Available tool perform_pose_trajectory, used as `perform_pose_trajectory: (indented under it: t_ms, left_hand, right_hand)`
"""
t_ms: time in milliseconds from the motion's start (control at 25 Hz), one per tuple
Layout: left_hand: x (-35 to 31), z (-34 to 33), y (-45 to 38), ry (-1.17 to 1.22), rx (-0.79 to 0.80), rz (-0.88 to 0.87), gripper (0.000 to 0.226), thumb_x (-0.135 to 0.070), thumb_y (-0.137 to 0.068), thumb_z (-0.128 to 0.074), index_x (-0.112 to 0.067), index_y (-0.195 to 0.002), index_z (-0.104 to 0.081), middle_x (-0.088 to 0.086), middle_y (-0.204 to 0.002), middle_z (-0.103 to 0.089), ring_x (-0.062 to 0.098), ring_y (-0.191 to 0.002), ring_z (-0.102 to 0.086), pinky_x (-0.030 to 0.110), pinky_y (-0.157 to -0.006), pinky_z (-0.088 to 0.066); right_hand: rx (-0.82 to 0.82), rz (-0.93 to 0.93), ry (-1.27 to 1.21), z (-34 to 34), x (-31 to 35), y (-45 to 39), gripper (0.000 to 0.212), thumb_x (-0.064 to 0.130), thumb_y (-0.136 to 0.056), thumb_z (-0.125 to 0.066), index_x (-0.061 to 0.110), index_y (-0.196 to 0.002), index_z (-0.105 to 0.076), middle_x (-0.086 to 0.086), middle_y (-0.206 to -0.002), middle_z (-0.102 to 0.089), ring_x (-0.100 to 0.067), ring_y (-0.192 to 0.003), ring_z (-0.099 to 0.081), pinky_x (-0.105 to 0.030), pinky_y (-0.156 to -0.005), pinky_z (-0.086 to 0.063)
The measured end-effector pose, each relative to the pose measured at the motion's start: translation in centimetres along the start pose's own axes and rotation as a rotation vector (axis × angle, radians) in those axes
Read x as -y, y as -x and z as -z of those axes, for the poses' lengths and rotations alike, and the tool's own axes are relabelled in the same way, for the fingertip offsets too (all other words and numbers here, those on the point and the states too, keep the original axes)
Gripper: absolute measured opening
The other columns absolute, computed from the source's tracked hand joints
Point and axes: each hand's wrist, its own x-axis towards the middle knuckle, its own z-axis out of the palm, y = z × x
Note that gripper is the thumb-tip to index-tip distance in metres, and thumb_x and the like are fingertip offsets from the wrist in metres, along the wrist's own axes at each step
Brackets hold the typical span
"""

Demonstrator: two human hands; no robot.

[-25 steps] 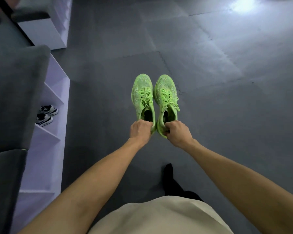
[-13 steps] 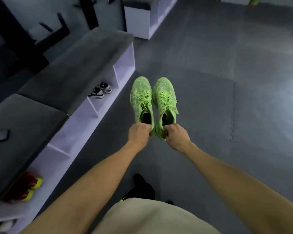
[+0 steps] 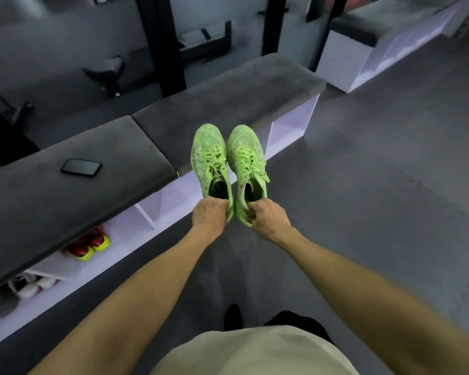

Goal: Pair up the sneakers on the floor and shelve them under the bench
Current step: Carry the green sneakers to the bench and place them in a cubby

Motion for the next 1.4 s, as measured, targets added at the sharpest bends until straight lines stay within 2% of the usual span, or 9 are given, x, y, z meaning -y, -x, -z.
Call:
perform_pose_trajectory:
  t_ms: [120,400,520,800,960,1080,1240,1400]
  left_hand:
    - [1.4,0.0,-1.4,0.018,-0.010,0.113,0.010,-0.013,-0.089,-0.058,-0.017,-0.092,-0.066,0.012,-0.093,-0.065,0.032,-0.090,-0.062,0.035,-0.070,-0.046]
    - [1.4,0.2,-4.9,0.011,0.040,0.361,0.008,-0.016,-0.089,-0.062,-0.015,-0.095,-0.065,0.012,-0.098,-0.064,0.031,-0.093,-0.062,0.033,-0.070,-0.045]
    - [1.2,0.4,-5.7,0.035,0.055,0.499,0.005,-0.015,-0.087,-0.064,-0.014,-0.091,-0.064,0.011,-0.095,-0.065,0.031,-0.091,-0.062,0.032,-0.067,-0.044]
    - [3.8,-1.8,-4.0,0.064,0.036,0.625,0.004,-0.016,-0.086,-0.064,-0.015,-0.085,-0.060,0.010,-0.092,-0.065,0.029,-0.089,-0.062,0.032,-0.064,-0.040]
    - [5.4,-6.9,-2.6,0.099,0.086,0.636,0.004,-0.018,-0.088,-0.063,-0.015,-0.090,-0.061,0.010,-0.095,-0.064,0.030,-0.092,-0.062,0.033,-0.065,-0.041]
    - [6.4,-13.1,-2.7,0.149,0.143,0.638,0.005,-0.018,-0.088,-0.063,-0.015,-0.090,-0.060,0.011,-0.097,-0.064,0.031,-0.093,-0.062,0.032,-0.065,-0.040]
    - [8.8,-22.4,-4.7,0.212,0.197,0.655,0.007,-0.020,-0.089,-0.062,-0.013,-0.090,-0.061,0.013,-0.096,-0.064,0.033,-0.092,-0.062,0.033,-0.065,-0.040]
    - [13.0,-31.2,-8.6,0.261,0.224,0.666,0.011,-0.019,-0.089,-0.062,-0.014,-0.082,-0.055,0.013,-0.093,-0.064,0.033,-0.089,-0.062,0.032,-0.063,-0.040]
  right_hand:
    - [0.038,0.087,0.011,0.2,0.5,-3.1,0.013,0.015,-0.083,-0.056,0.013,-0.071,-0.053,-0.019,-0.090,-0.059,-0.040,-0.083,-0.059,-0.033,-0.062,-0.036]
    - [0.136,0.309,0.088,1.4,-0.7,-10.6,0.008,0.012,-0.083,-0.060,0.010,-0.076,-0.057,-0.015,-0.087,-0.057,-0.039,-0.081,-0.058,-0.032,-0.061,-0.036]
    - [0.193,0.426,0.106,1.5,-0.9,-13.3,0.018,0.011,-0.083,-0.060,0.013,-0.071,-0.048,-0.010,-0.079,-0.049,-0.039,-0.080,-0.057,-0.032,-0.060,-0.034]
    - [0.237,0.570,0.101,-2.1,0.9,-15.4,0.009,0.013,-0.084,-0.062,0.007,-0.078,-0.058,-0.018,-0.087,-0.059,-0.040,-0.082,-0.057,-0.034,-0.061,-0.037]
    - [0.269,0.576,0.136,-7.5,0.1,-15.8,0.009,0.015,-0.084,-0.061,0.006,-0.085,-0.062,-0.018,-0.092,-0.060,-0.040,-0.084,-0.058,-0.034,-0.062,-0.038]
    - [0.313,0.555,0.165,-13.5,-1.7,-17.1,0.009,0.014,-0.084,-0.060,0.007,-0.087,-0.064,-0.016,-0.092,-0.061,-0.040,-0.085,-0.059,-0.033,-0.062,-0.037]
    - [0.393,0.525,0.192,-22.2,-4.0,-21.0,0.011,0.016,-0.085,-0.059,0.008,-0.090,-0.064,-0.016,-0.096,-0.062,-0.040,-0.090,-0.060,-0.034,-0.064,-0.040]
    - [0.437,0.520,0.222,-30.7,-5.3,-27.0,0.013,0.017,-0.086,-0.058,0.009,-0.094,-0.065,-0.016,-0.099,-0.061,-0.040,-0.091,-0.060,-0.036,-0.067,-0.043]
